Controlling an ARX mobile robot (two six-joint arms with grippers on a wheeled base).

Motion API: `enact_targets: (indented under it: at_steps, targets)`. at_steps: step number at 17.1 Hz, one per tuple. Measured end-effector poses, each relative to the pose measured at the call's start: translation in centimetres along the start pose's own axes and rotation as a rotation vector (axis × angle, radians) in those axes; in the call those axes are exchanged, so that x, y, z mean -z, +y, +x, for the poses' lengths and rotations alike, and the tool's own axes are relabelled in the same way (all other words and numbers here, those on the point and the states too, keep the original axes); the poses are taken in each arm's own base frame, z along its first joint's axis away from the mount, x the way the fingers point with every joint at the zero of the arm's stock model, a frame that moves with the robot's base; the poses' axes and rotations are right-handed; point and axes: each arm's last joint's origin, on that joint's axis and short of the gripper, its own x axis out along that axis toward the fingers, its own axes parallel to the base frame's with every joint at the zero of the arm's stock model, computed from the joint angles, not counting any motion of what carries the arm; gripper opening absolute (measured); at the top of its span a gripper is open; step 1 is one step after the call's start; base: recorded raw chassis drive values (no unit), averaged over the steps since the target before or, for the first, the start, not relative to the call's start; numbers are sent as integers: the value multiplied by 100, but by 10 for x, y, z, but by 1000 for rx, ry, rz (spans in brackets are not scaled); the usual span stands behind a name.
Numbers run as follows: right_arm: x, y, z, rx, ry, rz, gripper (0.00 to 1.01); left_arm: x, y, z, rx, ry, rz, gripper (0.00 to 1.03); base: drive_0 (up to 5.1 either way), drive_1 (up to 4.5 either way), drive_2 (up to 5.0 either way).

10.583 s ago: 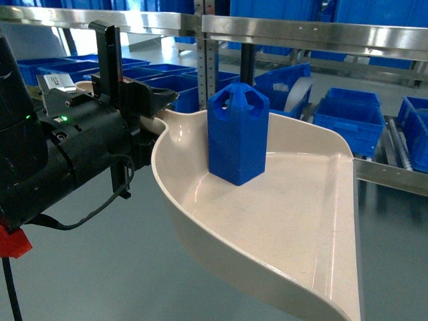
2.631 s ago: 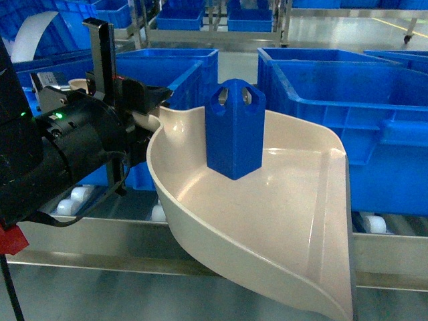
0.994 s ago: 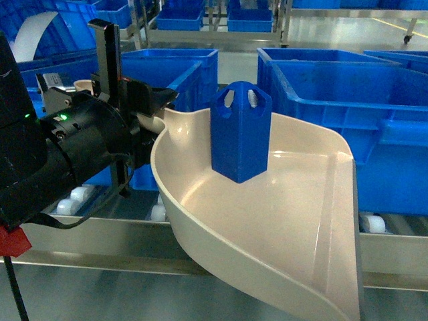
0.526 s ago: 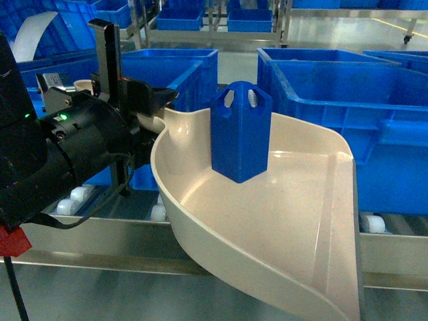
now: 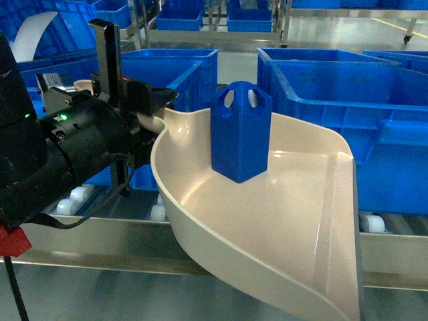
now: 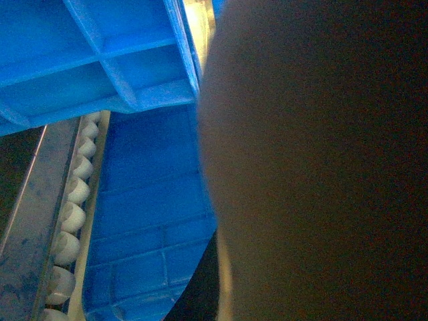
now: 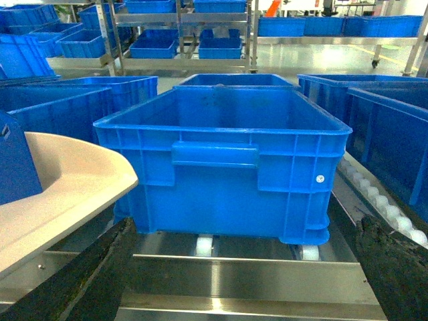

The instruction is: Place part in tray to right shelf

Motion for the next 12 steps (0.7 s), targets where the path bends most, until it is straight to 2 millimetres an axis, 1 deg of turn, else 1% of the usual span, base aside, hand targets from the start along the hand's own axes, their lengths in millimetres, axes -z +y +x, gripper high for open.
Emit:
enact_targets:
  at_steps: [10, 11, 12]
  targets:
    - [0, 0, 0, 0, 0, 0, 98, 0, 0, 0, 0, 0, 0, 12, 0, 0, 0]
    - [0, 0, 0, 0, 0, 0, 98, 1, -1, 0, -48, -24, -11, 12, 0, 0, 0]
    - [0, 0, 0, 0, 0, 0, 98, 1, -7, -3, -161, -132, -19, 12, 0, 0, 0]
